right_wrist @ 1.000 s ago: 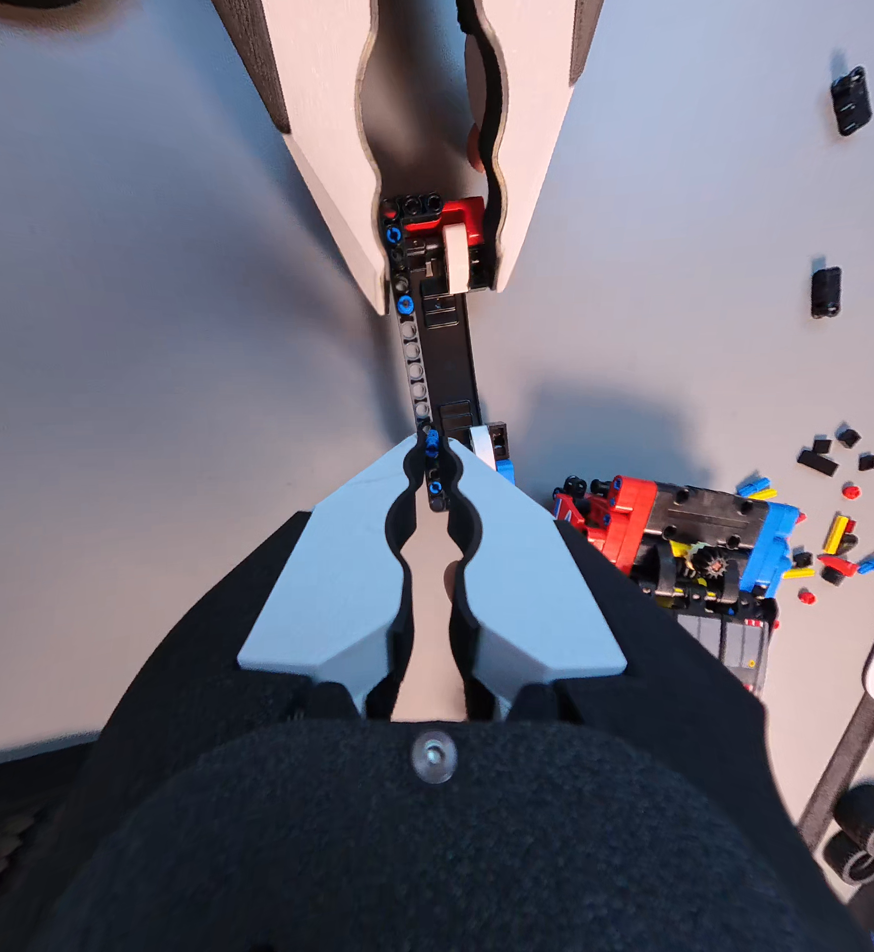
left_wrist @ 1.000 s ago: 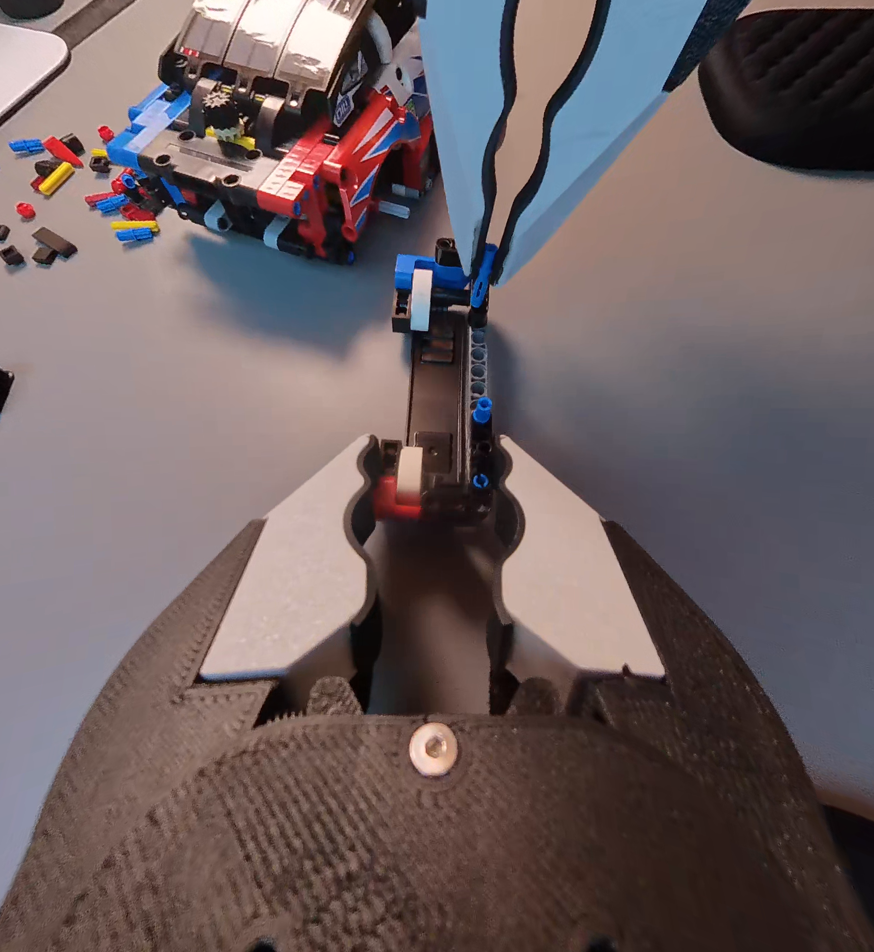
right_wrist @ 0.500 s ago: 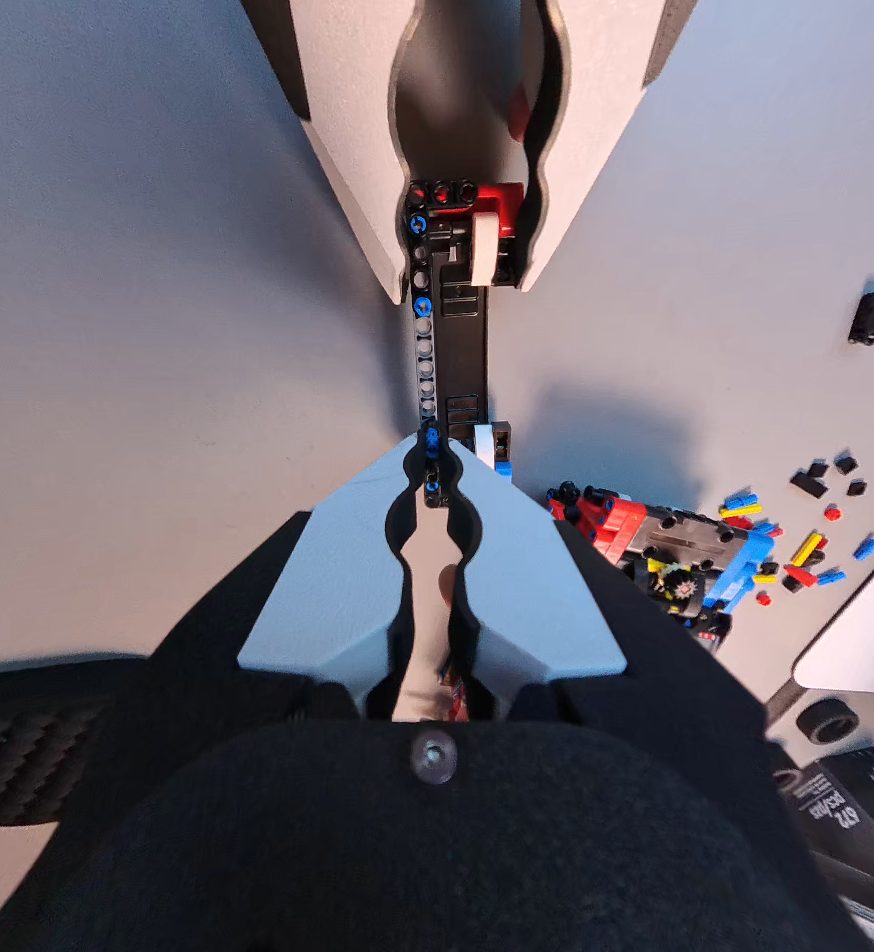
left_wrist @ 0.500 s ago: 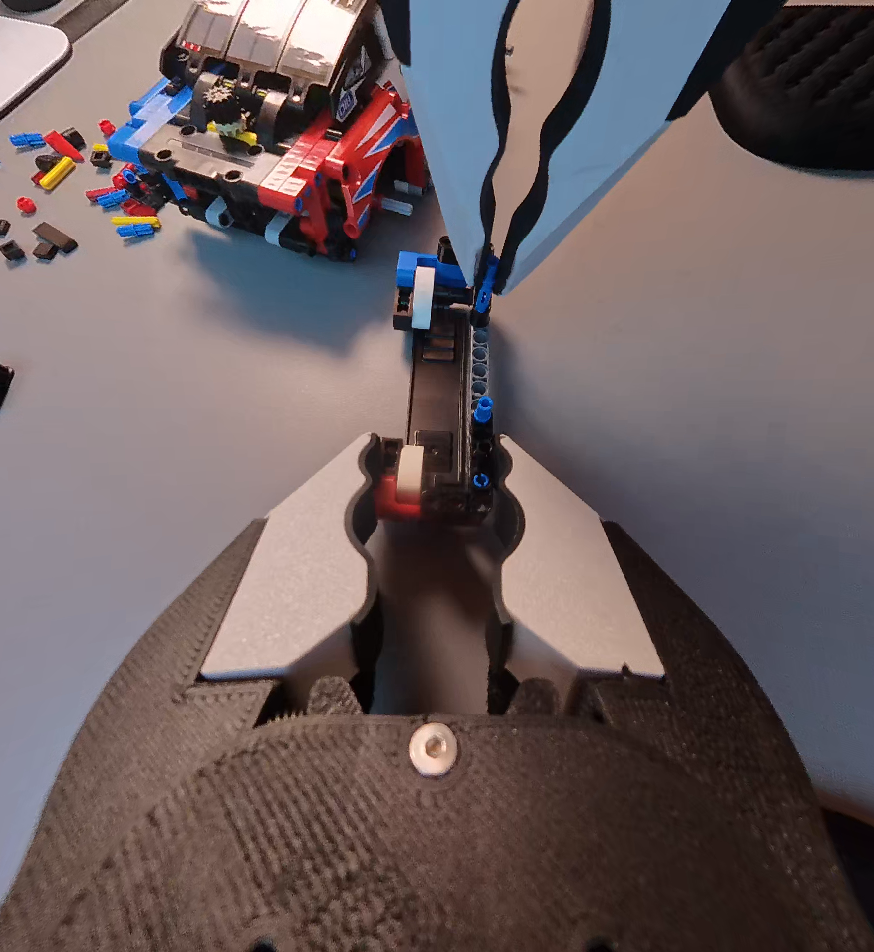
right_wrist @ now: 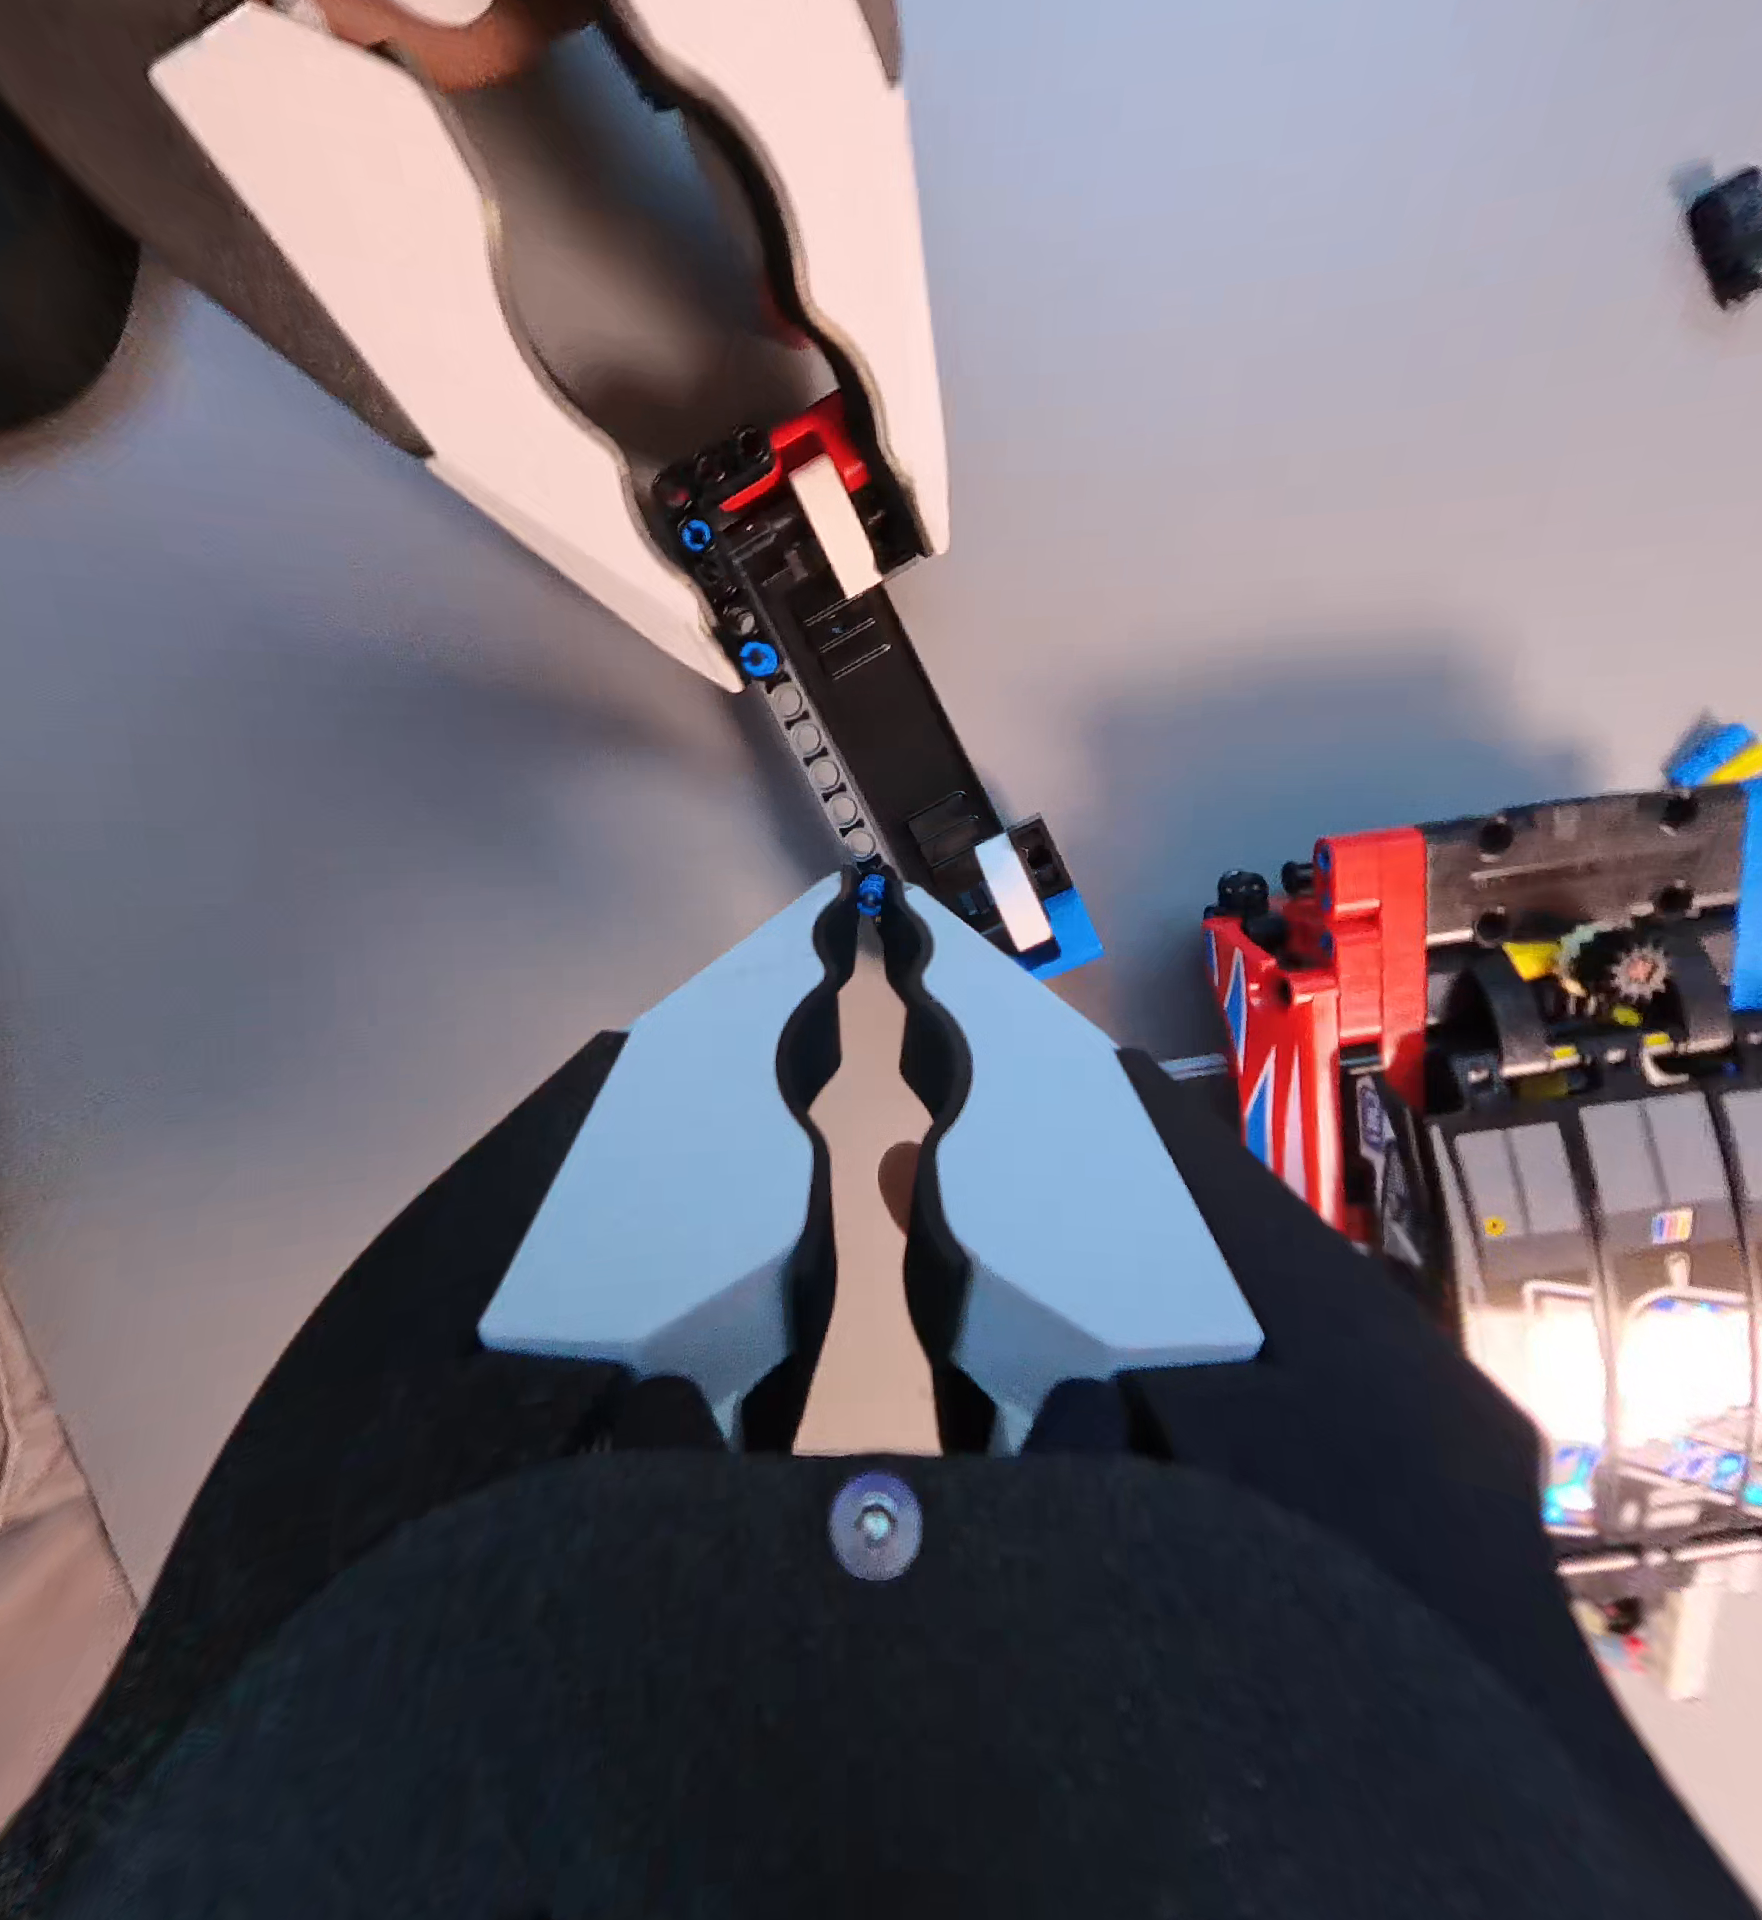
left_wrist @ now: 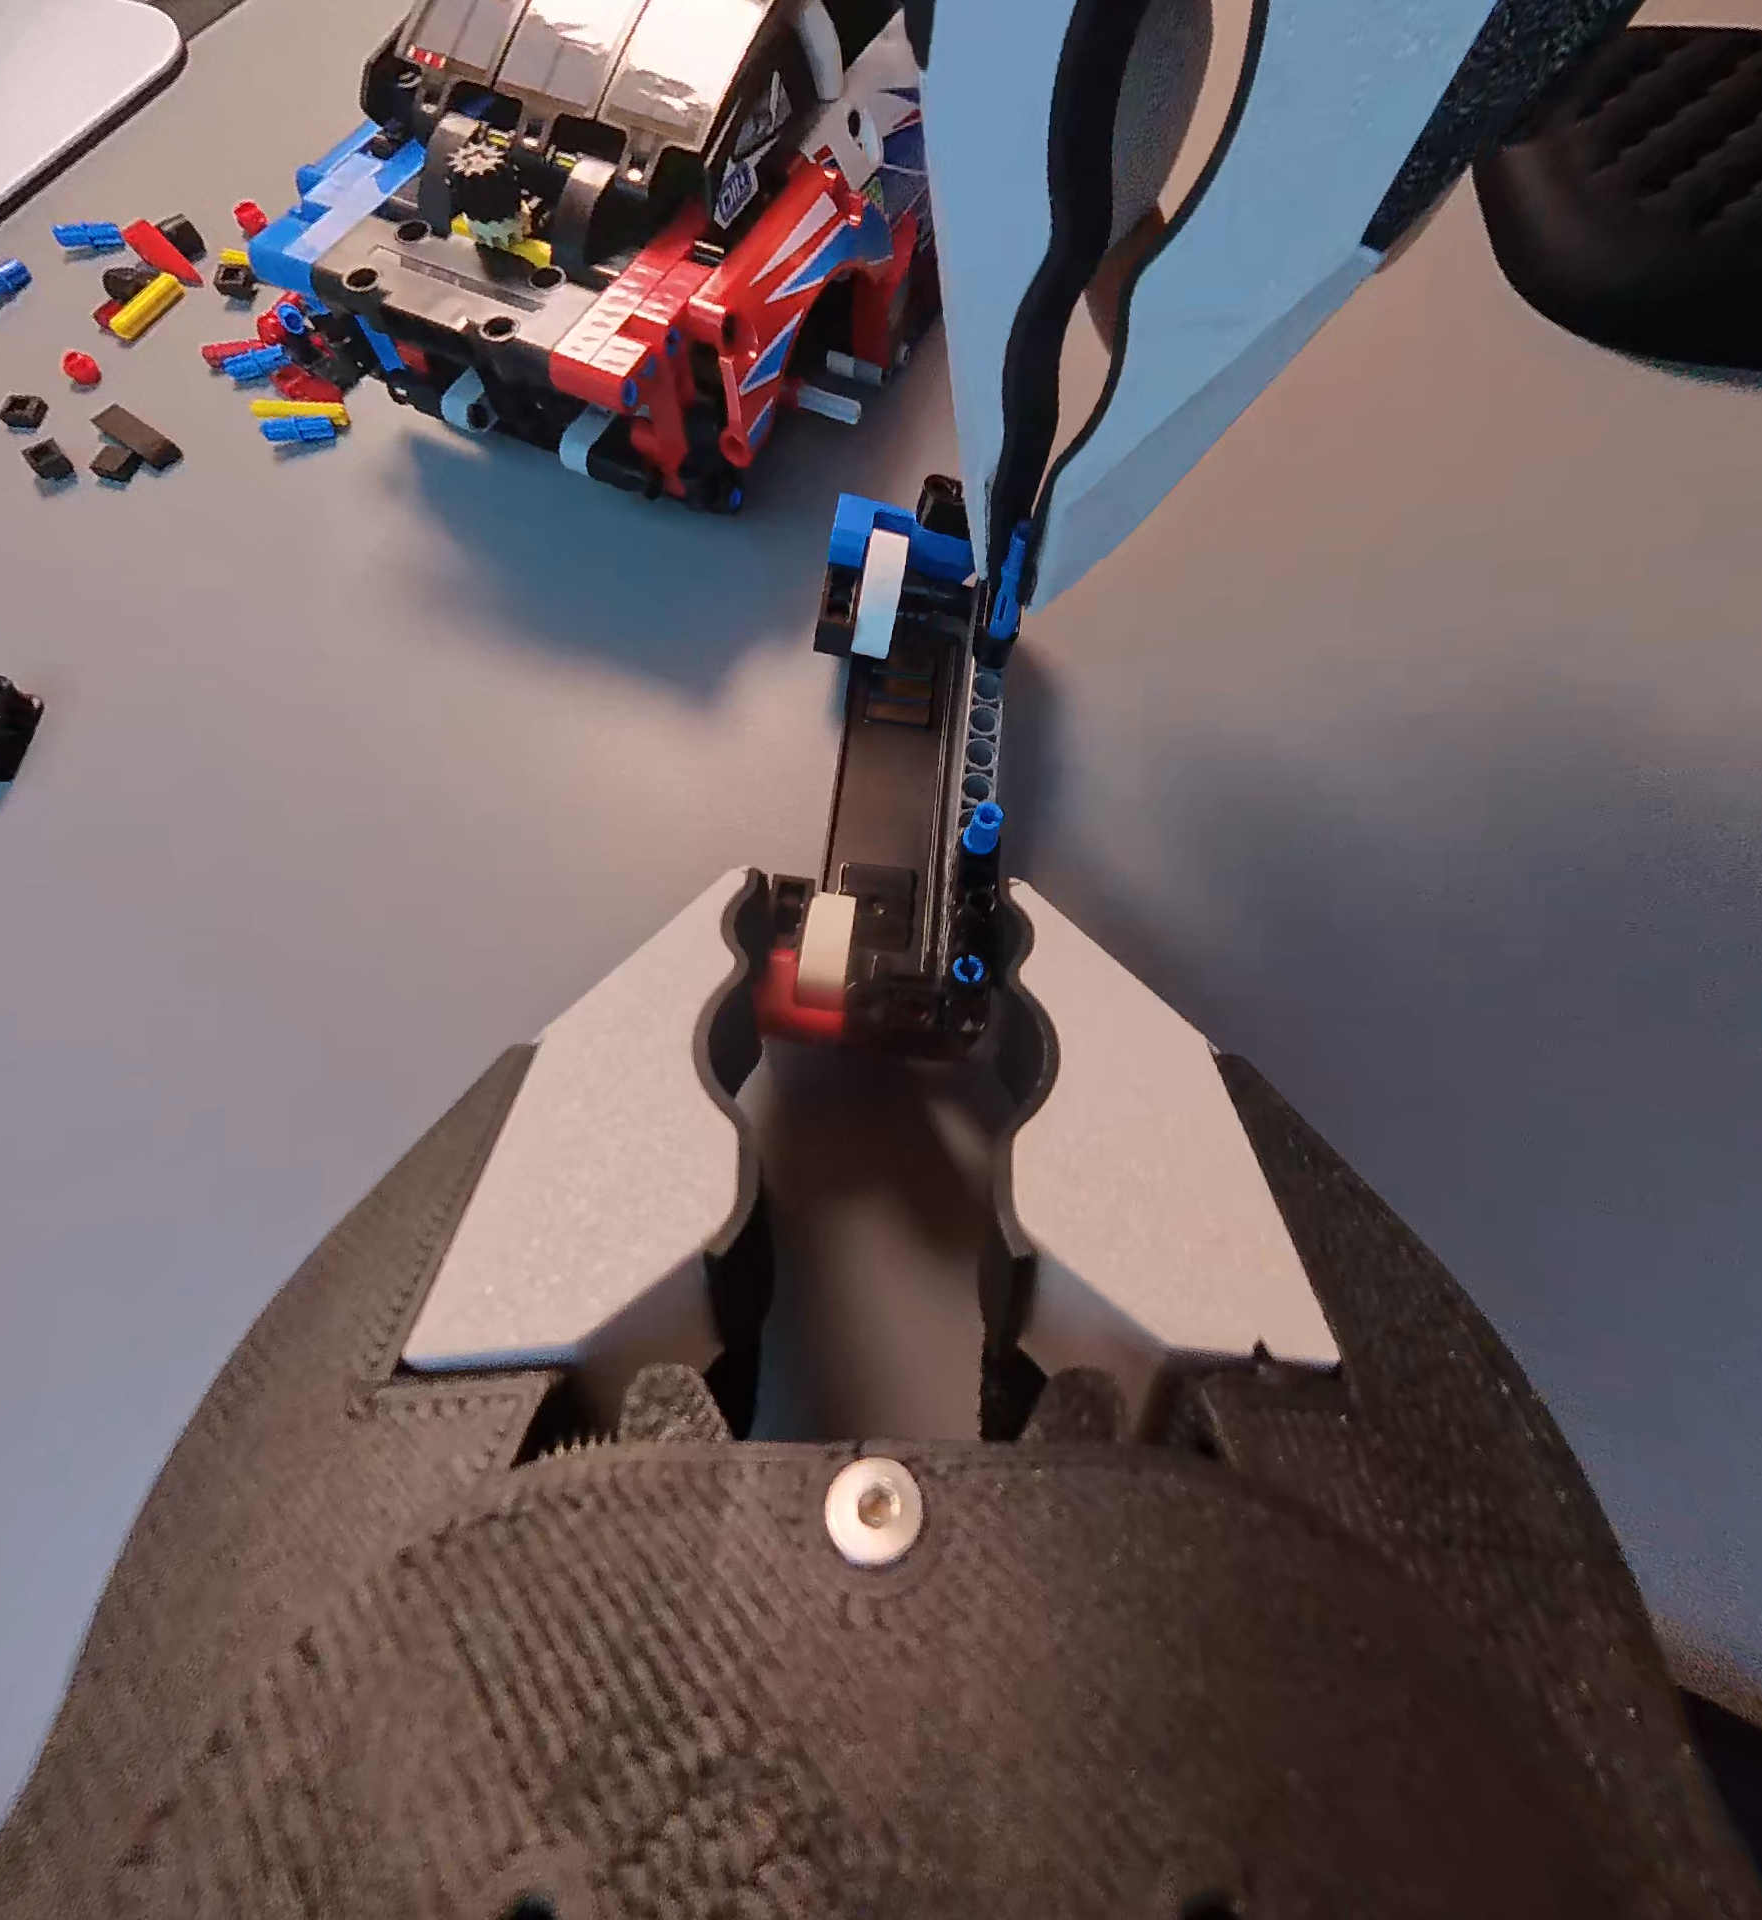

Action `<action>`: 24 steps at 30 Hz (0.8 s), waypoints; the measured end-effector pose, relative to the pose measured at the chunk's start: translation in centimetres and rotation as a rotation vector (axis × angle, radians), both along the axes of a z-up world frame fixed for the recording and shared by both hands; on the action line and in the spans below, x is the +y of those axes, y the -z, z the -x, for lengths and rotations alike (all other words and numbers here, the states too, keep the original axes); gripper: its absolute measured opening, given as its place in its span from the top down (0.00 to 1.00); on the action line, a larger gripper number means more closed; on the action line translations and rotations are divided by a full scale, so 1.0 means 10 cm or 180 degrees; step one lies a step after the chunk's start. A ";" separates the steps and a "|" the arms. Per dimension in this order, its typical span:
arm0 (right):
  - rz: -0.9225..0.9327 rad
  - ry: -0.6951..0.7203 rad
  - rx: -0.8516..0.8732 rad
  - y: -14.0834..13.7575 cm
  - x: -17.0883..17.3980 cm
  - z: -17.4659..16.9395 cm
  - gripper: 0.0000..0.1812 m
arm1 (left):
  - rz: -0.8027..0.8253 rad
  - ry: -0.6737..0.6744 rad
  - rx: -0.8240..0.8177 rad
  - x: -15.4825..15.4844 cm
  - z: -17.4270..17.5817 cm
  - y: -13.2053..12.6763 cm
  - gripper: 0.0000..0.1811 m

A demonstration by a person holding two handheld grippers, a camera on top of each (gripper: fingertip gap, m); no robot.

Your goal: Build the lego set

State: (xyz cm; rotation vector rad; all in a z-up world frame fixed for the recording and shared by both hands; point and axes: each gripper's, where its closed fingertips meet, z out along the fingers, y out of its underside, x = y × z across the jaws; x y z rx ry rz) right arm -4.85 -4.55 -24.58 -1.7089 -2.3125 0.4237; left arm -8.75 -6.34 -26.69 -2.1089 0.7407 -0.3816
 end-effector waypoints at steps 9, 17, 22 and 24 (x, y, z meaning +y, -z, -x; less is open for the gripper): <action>-0.0894 -0.0781 0.0265 0.02 0.02 -0.03 0.99 | 0.0002 -0.0007 -0.0007 0.00 0.00 0.00 0.77; -0.0471 -0.0197 -0.0014 0.06 0.06 0.04 0.99 | -0.0036 -0.0036 0.0058 0.00 0.01 0.00 0.78; -0.0821 -0.0779 -0.0160 0.09 0.05 0.02 0.99 | -0.0037 -0.0026 0.0040 0.01 0.02 0.00 0.78; -0.0924 -0.0965 -0.0236 0.09 0.05 0.02 0.99 | -0.0037 -0.0027 0.0042 0.01 0.02 0.01 0.78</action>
